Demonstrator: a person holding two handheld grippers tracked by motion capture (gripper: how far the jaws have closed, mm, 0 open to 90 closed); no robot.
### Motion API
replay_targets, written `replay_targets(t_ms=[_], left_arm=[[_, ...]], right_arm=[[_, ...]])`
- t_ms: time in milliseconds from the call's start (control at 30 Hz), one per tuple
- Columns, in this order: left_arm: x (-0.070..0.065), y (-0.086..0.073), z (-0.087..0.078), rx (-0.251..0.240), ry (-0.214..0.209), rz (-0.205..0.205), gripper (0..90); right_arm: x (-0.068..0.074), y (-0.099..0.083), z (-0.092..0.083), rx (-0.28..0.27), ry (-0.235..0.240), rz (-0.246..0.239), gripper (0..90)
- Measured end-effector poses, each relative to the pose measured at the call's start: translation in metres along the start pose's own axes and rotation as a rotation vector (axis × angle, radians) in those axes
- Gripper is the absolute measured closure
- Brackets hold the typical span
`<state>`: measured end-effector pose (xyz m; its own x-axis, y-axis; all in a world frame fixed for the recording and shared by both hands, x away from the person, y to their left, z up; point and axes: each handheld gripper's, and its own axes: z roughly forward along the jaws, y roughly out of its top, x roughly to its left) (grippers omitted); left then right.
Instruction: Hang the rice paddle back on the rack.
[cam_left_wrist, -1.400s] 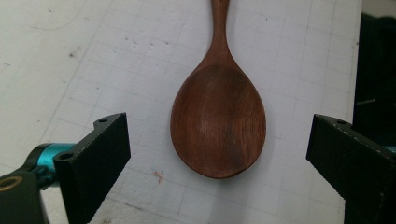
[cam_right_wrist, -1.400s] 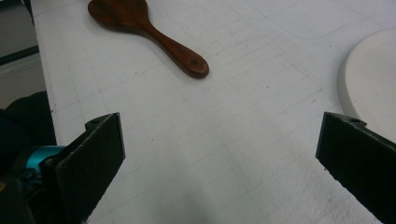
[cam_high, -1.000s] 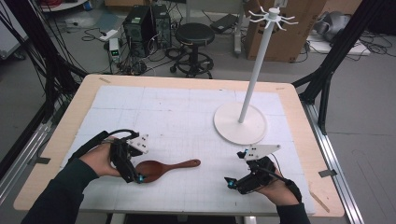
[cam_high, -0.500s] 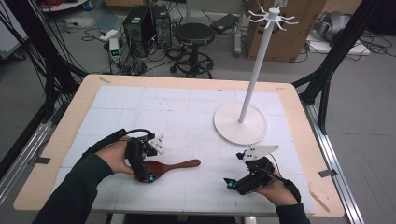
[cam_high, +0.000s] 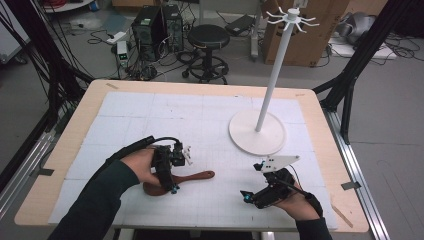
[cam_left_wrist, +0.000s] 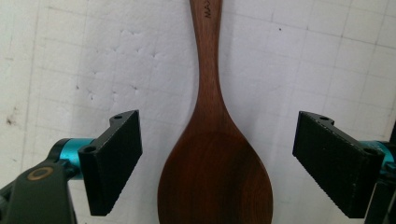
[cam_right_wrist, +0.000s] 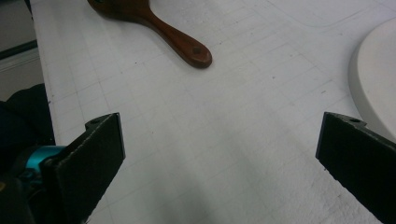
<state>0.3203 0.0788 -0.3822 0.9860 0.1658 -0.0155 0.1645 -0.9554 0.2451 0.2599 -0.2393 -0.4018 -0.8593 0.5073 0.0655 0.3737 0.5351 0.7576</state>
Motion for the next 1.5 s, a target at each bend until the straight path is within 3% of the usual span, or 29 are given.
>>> replay_targets(t_ms=[233, 533, 900, 1133, 1500], left_arm=[[-0.001, 0.013, 0.006, 0.024, -0.003, 0.012, 15.9], [0.0, 0.021, 0.014, 0.052, 0.016, 0.011, 8.6], [0.0, 0.036, 0.022, 0.108, 0.023, 0.008, 9.8], [0.002, 0.043, 0.028, 0.141, 0.014, -0.015, 16.2], [0.006, 0.046, 0.029, 0.176, -0.008, -0.047, 33.6]], right_arm=[[0.0, 0.0, -0.001, -0.004, 0.002, -0.001, 0.2], [-0.001, -0.001, -0.002, -0.005, 0.002, 0.002, 0.2], [-0.001, -0.001, -0.001, 0.003, 0.006, 0.005, 0.1], [-0.001, -0.002, -0.002, -0.001, 0.004, 0.009, 0.2], [-0.001, -0.002, -0.002, 0.0, 0.003, 0.008, 0.1]])
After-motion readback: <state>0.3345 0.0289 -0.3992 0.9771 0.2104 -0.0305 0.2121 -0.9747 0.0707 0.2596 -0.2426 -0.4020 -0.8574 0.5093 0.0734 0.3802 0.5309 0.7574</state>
